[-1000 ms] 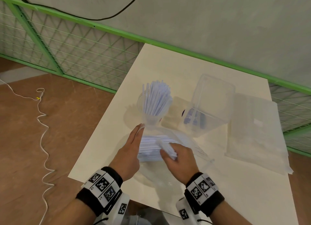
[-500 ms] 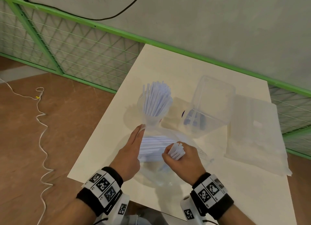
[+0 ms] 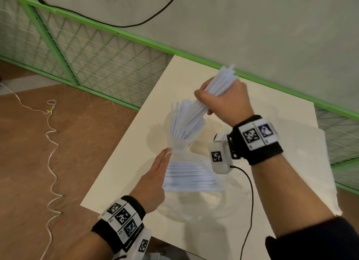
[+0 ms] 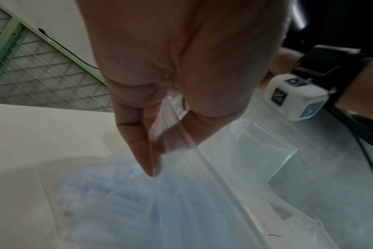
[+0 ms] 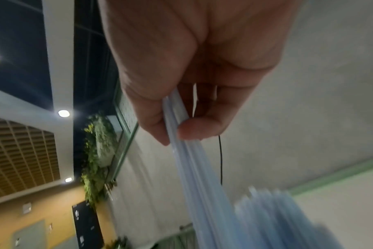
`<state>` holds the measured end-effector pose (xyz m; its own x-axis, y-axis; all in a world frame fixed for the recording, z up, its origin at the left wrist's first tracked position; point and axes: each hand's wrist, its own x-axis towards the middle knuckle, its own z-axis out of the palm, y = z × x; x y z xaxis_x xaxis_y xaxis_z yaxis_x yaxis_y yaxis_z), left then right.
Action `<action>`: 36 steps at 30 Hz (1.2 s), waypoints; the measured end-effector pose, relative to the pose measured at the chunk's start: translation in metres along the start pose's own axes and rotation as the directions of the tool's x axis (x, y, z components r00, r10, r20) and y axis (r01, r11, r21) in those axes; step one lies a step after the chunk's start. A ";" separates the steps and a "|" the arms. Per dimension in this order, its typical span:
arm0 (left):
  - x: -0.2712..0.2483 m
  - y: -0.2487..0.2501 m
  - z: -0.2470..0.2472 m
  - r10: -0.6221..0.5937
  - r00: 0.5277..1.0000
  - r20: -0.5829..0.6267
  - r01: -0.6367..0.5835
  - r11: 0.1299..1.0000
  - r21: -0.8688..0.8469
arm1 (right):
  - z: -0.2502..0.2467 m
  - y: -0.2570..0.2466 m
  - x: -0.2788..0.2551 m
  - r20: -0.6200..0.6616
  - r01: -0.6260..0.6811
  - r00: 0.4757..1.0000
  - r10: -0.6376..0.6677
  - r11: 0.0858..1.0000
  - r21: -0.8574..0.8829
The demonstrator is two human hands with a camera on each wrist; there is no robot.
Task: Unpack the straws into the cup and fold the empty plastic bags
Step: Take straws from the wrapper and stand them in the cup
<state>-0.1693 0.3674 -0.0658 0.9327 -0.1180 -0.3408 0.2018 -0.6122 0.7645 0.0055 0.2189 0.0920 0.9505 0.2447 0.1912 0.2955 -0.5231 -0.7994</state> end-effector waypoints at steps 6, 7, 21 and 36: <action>0.000 -0.002 0.001 0.025 1.000 -0.008 -0.025 1.000 0.003 | 0.039 0.036 0.011 0.083 -0.015 0.996 0.023 0.995 -0.099; 0.000 -0.002 0.001 0.031 0.999 -0.011 -0.031 0.999 0.009 | 0.040 0.039 0.012 0.031 0.008 0.999 -0.006 0.997 -0.078; -0.002 0.002 -0.001 0.003 1.000 -0.004 -0.002 1.000 0.029 | 0.074 0.064 -0.030 0.205 0.275 0.958 -0.203 0.858 -0.435; 0.000 0.002 -0.001 0.015 1.000 -0.024 -0.015 0.999 0.037 | 0.063 0.036 -0.054 0.092 0.525 0.841 -0.533 0.763 -0.376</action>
<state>-0.1689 0.3669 -0.0631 0.9426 -0.1087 -0.3157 0.1769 -0.6393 0.7483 -0.0409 0.2380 0.0172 0.6328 0.5601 0.5346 0.7609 -0.5777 -0.2955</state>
